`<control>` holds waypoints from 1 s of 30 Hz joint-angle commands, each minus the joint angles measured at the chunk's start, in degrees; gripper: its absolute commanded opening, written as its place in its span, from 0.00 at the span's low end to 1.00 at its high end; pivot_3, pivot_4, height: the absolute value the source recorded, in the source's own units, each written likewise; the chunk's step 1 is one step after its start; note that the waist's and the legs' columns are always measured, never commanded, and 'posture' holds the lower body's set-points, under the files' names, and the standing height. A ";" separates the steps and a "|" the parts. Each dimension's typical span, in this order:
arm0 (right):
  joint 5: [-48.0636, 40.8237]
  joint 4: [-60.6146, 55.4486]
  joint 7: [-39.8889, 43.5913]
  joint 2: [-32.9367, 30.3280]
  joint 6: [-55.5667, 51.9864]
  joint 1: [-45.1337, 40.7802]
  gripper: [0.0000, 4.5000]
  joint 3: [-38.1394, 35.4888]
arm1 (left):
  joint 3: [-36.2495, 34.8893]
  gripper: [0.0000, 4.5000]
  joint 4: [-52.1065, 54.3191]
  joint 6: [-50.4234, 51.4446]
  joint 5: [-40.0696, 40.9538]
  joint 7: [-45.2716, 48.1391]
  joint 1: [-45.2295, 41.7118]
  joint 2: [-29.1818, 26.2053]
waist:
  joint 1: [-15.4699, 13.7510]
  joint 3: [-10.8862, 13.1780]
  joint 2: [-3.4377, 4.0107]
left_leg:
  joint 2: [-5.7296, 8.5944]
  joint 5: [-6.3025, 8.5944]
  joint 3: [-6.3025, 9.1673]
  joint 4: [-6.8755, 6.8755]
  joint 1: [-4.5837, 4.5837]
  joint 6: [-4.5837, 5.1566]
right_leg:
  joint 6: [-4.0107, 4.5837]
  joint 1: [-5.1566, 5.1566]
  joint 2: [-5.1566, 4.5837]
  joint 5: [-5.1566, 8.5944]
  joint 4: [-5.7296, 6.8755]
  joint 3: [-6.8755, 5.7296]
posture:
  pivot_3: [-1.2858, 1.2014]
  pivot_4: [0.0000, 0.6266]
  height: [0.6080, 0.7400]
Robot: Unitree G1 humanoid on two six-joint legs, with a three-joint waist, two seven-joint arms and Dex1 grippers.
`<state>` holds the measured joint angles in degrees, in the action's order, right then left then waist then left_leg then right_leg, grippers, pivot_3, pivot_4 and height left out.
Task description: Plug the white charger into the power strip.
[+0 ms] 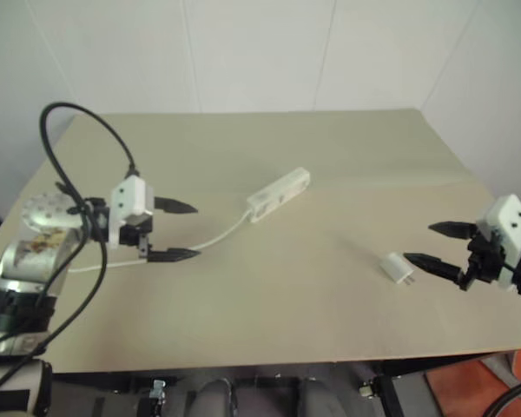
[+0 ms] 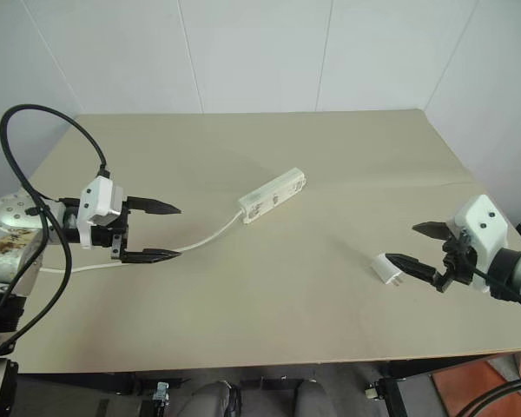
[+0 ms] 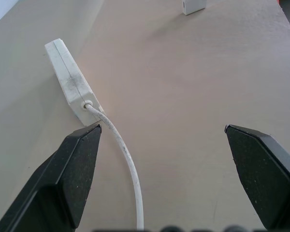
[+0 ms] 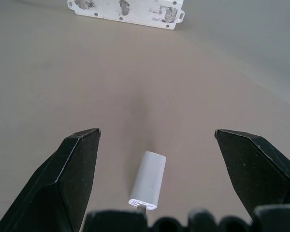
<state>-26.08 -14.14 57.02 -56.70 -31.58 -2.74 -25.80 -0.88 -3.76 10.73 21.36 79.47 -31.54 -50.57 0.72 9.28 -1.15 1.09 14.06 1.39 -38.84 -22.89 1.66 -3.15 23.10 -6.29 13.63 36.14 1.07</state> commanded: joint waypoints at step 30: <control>-2.19 -2.61 -2.34 0.64 -0.81 -3.29 1.00 -0.99 | 8.16 0.90 -30.36 25.36 -9.58 -23.48 -19.07 26.01 | -0.18 0.03 -0.06 | 0.13 0.01 0.02 -0.19 -0.19 0.02 | -0.05 0.08 0.02 -0.03 0.07 -0.05 | 0.52 0.24 1.00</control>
<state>-27.24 -14.91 54.97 -56.08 -31.98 -6.10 -24.03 8.85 -33.18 35.38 11.46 57.11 -49.48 -24.65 0.53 9.31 -1.20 1.22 14.06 1.42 -39.01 -23.08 1.68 -3.19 23.18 -6.27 13.60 36.21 1.02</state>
